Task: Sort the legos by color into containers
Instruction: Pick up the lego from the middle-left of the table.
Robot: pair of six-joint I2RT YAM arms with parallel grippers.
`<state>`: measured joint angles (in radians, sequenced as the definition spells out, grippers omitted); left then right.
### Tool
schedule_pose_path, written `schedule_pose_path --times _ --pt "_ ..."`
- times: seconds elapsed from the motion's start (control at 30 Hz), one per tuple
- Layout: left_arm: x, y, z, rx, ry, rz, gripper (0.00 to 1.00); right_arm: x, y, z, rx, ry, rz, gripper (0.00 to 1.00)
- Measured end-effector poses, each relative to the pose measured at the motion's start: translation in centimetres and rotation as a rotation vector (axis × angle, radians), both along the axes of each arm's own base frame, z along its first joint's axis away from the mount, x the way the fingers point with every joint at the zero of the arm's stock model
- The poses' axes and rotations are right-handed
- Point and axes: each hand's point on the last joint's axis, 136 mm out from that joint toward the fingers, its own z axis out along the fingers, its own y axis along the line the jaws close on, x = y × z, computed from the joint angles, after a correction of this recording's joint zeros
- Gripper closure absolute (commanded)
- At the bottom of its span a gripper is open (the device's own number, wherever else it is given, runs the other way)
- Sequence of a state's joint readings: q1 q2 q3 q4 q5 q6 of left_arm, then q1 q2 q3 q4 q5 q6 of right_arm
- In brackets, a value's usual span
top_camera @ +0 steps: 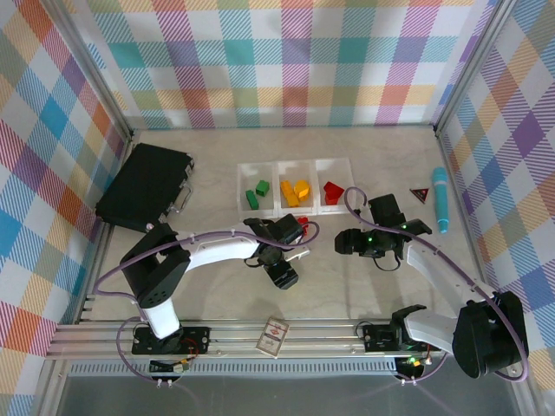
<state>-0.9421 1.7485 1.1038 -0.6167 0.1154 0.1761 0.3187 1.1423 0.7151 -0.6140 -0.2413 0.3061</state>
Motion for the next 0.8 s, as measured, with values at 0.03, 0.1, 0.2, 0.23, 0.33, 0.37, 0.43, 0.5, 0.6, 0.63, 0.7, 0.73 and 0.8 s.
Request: schedule_pose_path --times 0.03,0.1,0.2,0.23,0.33,0.37,0.43,0.5,0.6,0.63,0.7,0.73,0.8 --pt "-0.04 0.13 -0.04 0.004 0.004 0.003 0.26 -0.01 0.0 -0.08 -0.001 0.003 0.0 0.33" --pt "-0.08 0.26 -0.08 0.009 0.008 0.009 0.26 -0.03 -0.01 -0.24 -0.003 0.01 0.0 0.33" --pt "-0.14 0.4 -0.18 0.011 0.013 0.024 0.28 -0.04 -0.01 -0.46 -0.006 0.018 0.0 0.33" --pt "-0.19 0.49 -0.22 0.013 0.015 0.031 0.29 -0.05 -0.02 -0.54 -0.007 0.021 0.0 0.33" --pt "-0.28 0.7 -0.33 0.019 0.02 0.05 0.3 -0.06 -0.02 -0.64 -0.008 0.025 0.0 0.33" --pt "-0.27 0.71 -0.33 0.019 0.021 0.056 0.3 -0.06 -0.02 -0.66 -0.009 0.026 0.0 0.33" --pt "-0.21 0.75 -0.33 0.021 0.018 0.067 0.31 -0.06 -0.02 -0.68 -0.009 0.027 0.0 0.33" --pt "-0.21 0.75 -0.33 0.023 0.018 0.077 0.31 -0.06 -0.02 -0.68 -0.009 0.027 0.0 0.33" --pt "-0.31 0.7 -0.34 0.027 0.014 0.083 0.36 -0.07 -0.02 -0.68 -0.009 0.027 0.0 0.33" --pt "-0.38 0.68 -0.34 0.029 0.013 0.086 0.36 -0.07 -0.02 -0.68 -0.009 0.027 0.0 0.33" --pt "-0.51 0.68 -0.43 0.032 0.013 0.094 0.36 -0.08 0.02 -0.66 -0.006 0.028 0.001 0.33" --pt "-0.65 0.74 -0.54 0.034 0.016 0.096 0.37 -0.09 0.03 -0.66 -0.006 0.028 0.002 0.33" --pt "-0.97 1.13 -0.89 0.045 0.023 0.105 0.37 -0.1 0.03 -0.66 -0.006 0.028 0.001 0.33"
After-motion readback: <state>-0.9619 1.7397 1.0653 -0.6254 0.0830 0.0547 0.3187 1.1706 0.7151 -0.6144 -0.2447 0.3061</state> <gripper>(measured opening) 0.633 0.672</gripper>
